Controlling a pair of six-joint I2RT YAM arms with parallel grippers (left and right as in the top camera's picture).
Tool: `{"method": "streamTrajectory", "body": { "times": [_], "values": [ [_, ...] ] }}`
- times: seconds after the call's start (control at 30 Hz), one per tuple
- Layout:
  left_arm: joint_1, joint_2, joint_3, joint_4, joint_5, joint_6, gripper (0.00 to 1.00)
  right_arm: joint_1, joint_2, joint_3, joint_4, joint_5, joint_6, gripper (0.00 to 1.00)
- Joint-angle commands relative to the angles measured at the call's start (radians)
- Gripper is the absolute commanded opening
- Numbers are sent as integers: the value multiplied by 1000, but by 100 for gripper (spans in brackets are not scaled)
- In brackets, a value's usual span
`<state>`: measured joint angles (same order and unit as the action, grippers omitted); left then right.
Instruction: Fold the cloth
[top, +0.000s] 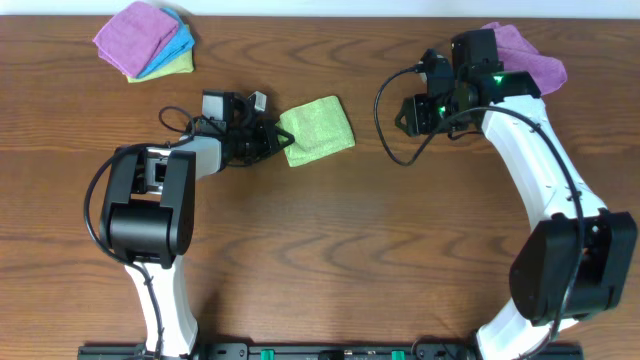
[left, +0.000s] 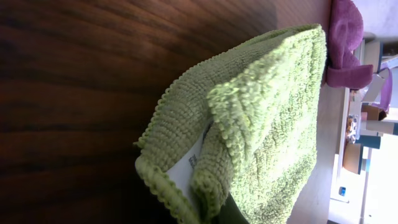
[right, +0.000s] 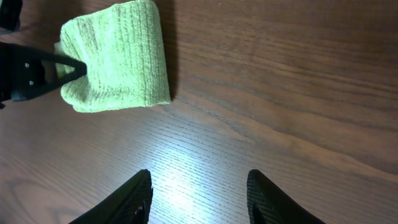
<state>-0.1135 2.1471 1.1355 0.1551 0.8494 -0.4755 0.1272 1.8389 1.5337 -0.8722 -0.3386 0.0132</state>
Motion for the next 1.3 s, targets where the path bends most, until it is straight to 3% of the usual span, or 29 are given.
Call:
{"method": "streamTrajectory", "body": {
  "times": [0.0, 0.13, 0.23, 0.4, 0.53, 0.8, 1.27],
  "values": [
    [7, 41, -19, 3, -26, 1, 5, -8, -4, -4, -4, -10, -14, 49],
    [23, 40, 47, -6, 63, 12, 5, -6, -4, -4, -2, -10, -14, 49],
    [33, 29, 138, -102, 56, 72, 5, -6, -4, -4, -5, -10, -14, 49],
    [68, 0, 421, -487, -132, 301, 6, -6, -4, -4, -9, -10, -14, 48],
    [134, -1, 645, -657, -198, 386, 6, -6, -4, -4, -10, -10, -14, 48],
    [312, -1, 861, -655, -149, 355, 5, -6, -4, -4, -5, -10, -9, 47],
    [412, 42, 876, -422, -150, 178, 6, 18, -4, -4, -3, -9, 35, 47]
  ]
}}
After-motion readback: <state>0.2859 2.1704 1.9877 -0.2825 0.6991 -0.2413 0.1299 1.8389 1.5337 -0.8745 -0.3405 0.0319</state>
